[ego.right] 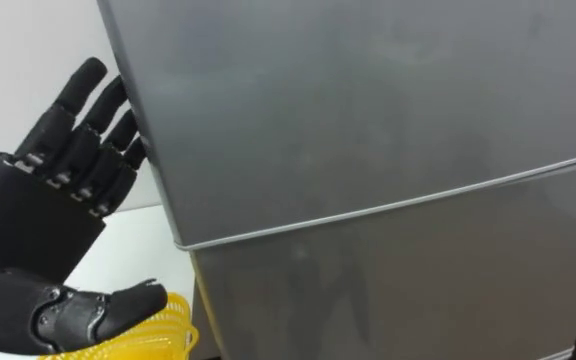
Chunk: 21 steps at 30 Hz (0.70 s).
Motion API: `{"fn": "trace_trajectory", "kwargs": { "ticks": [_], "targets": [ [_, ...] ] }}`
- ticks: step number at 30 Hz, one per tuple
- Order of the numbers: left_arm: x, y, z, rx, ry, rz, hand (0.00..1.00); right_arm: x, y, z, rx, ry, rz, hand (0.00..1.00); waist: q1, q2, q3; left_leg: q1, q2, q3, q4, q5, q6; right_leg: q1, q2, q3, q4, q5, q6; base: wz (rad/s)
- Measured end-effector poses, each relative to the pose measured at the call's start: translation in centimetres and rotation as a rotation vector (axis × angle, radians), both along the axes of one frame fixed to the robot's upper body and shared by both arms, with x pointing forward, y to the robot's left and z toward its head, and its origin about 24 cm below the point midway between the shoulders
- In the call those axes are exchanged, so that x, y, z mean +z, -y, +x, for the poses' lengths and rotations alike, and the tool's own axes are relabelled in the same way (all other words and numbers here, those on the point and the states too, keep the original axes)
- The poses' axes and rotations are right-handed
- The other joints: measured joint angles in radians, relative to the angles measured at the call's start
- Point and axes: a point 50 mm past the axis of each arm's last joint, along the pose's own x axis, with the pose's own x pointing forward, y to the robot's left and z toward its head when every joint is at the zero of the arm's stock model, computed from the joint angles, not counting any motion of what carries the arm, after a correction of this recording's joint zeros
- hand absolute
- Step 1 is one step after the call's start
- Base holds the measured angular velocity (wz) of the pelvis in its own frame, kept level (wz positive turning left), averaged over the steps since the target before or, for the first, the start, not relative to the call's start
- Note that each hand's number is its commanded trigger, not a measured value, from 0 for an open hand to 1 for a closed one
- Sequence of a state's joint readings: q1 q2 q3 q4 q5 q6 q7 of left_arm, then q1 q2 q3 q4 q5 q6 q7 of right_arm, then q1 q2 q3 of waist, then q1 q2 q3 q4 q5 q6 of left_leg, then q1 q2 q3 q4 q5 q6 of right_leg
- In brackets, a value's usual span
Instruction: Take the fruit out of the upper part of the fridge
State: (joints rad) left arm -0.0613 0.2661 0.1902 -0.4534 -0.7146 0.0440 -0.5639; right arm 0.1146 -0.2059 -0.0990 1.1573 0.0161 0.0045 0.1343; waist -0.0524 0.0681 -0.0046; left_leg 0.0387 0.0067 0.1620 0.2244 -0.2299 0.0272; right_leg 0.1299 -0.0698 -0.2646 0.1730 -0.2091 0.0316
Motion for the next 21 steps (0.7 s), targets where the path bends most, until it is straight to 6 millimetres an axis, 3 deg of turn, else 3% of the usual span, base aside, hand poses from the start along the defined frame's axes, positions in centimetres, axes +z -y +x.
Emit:
{"fn": "trace_trajectory", "kwargs": {
  "ticks": [6,13,14,15,16,21],
  "targets": [
    [0.27,0.34,0.10,-0.023,0.016,0.005,0.00,0.00,-0.26,0.60,0.029,-0.002,0.021,0.00,0.001,-0.014,0.0165,-0.001,-0.002,-0.001,0.000,0.001,0.001,0.001,0.000,0.016,-0.001,0.000,0.000,0.00],
    [0.23,0.51,0.12,-0.032,0.016,0.006,0.03,0.00,-0.33,0.72,0.049,-0.009,0.025,0.00,0.002,-0.014,0.0161,-0.003,-0.003,-0.004,-0.002,0.002,0.002,0.000,0.000,0.017,-0.002,0.000,0.000,0.02],
    [0.23,0.51,0.12,-0.033,0.015,0.006,0.65,0.01,-0.31,0.74,0.052,-0.009,0.026,0.00,0.001,-0.014,0.0159,-0.003,-0.003,-0.004,-0.002,0.002,0.002,0.000,0.000,0.017,-0.002,0.000,0.000,0.00],
    [0.21,0.52,0.13,-0.033,0.015,0.006,0.93,0.02,-0.29,0.78,0.056,-0.009,0.025,0.00,0.001,-0.013,0.0149,-0.003,-0.003,-0.004,-0.001,0.002,0.002,0.001,0.000,0.016,-0.003,0.000,0.000,0.00],
    [0.20,0.54,0.13,-0.034,0.014,0.006,1.00,0.05,-0.20,0.81,0.058,-0.010,0.023,0.00,0.000,-0.014,0.0152,-0.001,-0.004,-0.003,-0.001,0.002,0.003,0.000,-0.001,0.017,-0.003,0.000,0.000,0.00],
    [0.13,0.12,0.29,0.003,-0.001,-0.009,1.00,0.06,-0.19,0.80,0.059,-0.010,0.024,0.00,0.001,-0.012,0.0126,-0.001,-0.004,-0.002,0.000,0.004,0.004,0.000,-0.001,0.017,-0.002,0.000,0.000,0.00]
  ]
}}
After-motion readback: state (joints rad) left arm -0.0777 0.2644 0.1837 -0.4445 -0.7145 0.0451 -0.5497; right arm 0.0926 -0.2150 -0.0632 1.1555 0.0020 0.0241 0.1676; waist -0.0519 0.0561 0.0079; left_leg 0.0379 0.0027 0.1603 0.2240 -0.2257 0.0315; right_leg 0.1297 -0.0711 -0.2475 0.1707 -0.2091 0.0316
